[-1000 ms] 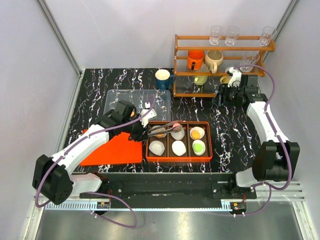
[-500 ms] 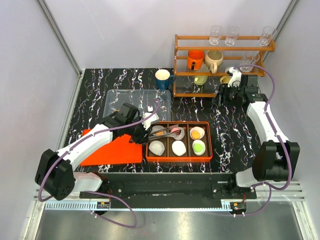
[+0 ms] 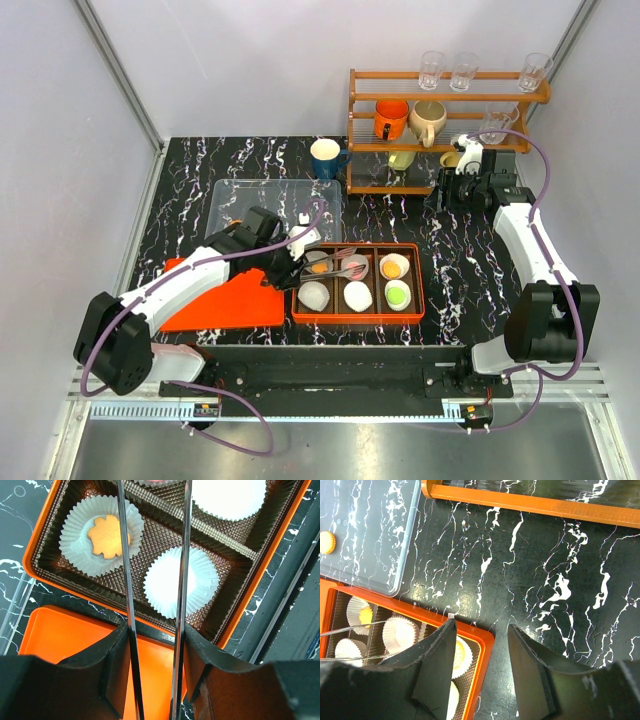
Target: Pack the cookies
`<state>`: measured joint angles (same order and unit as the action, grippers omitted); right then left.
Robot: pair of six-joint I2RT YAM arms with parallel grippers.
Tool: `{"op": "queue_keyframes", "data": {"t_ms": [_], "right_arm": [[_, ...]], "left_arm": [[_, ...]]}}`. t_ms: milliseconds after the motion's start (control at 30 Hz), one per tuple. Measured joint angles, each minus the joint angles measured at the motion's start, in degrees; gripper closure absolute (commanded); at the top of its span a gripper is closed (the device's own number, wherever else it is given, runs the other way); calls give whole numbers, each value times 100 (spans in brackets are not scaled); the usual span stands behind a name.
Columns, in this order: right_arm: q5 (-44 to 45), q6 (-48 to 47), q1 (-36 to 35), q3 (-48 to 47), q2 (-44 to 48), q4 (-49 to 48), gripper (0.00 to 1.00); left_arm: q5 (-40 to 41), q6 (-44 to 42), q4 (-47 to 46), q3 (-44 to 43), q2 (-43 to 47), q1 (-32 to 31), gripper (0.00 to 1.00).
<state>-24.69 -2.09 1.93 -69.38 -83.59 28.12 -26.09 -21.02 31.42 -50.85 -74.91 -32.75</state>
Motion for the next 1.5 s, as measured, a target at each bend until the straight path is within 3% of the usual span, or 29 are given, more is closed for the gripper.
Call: {"op": "queue_keyframes", "data": {"t_ms": [367, 800, 1033, 1233, 1500], "right_arm": [[0, 0, 0, 0, 0, 2, 46], [0, 0, 0, 0, 0, 2, 46], [-2, 0, 0, 0, 0, 2, 46], [-7, 0, 0, 0, 0, 2, 46], [-46, 0, 0, 0, 0, 2, 46]], "left_arm": [[61, 2, -116, 31, 22, -17, 55], [896, 262, -251, 105, 1744, 87, 54], [1340, 498, -74, 92, 1860, 1134, 53], [1311, 452, 63, 92, 1860, 2240, 53], [1108, 203, 98, 138, 1436, 3132, 52]]}}
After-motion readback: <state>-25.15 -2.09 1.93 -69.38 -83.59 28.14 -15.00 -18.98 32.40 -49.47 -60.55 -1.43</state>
